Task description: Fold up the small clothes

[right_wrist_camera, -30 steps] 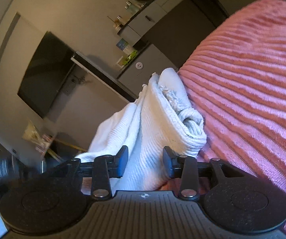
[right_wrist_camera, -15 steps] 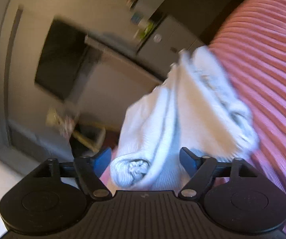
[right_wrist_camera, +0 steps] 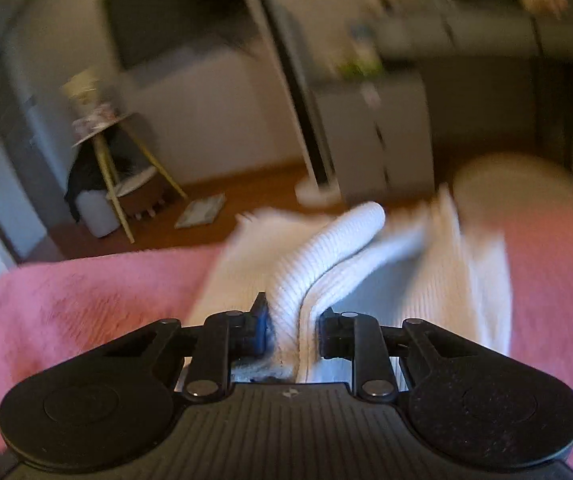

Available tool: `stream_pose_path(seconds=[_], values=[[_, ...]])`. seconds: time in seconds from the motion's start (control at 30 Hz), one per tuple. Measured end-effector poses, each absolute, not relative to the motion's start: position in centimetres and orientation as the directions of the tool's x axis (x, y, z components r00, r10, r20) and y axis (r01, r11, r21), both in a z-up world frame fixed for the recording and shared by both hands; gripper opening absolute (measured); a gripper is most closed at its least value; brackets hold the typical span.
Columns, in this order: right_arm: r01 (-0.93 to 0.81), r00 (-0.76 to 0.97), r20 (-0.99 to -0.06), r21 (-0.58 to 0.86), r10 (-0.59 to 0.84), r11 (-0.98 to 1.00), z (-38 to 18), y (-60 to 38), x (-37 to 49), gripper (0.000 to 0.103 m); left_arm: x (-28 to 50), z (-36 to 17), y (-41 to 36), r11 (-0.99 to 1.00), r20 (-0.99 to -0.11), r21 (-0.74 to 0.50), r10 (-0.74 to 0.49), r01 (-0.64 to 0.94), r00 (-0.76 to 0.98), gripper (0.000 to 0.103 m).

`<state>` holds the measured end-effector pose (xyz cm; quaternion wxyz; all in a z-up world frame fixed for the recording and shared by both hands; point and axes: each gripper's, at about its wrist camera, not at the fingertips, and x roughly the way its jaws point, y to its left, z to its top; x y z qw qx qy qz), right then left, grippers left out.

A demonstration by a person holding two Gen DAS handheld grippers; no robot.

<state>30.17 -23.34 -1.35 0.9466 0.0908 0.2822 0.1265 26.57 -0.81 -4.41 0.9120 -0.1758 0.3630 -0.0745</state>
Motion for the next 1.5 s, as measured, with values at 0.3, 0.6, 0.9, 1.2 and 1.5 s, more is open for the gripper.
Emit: stream_pose_path(seconds=[0.3,0.6,0.9,1.2,1.5], values=[[-0.098,0.828,-0.561,-0.138,0.004,0.986,-3.9,-24.0,31.0,0.023,26.6,-4.6,-2.6,0.936,-0.674,-0.348,-0.288,0.051,0.68,0.076],[-0.021,0.743,-0.589,0.452,0.316,0.892,-5.0,-31.0,30.1,0.061,26.6,-4.8,-2.5,0.936,-0.67,-0.349,-0.29,0.055,0.683,0.075],[-0.033,0.771,-0.602,0.29,0.209,0.956,-4.4,-30.1,29.7,0.023,26.5,-4.4,-2.6,0.93,-0.659,-0.364,-0.299,0.056,0.69,0.075],[0.033,0.817,-0.562,0.274,0.132,0.961,-6.6,-30.7,26.3,0.022,26.7,-4.7,-2.4,0.923,-0.654,-0.38,-0.314,0.06,0.688,0.075],[0.039,0.811,-0.569,0.287,0.138,0.957,-4.5,-30.7,27.1,0.033,26.2,-1.3,-1.8,0.889,-0.588,-0.447,-0.375,0.099,0.717,0.075]])
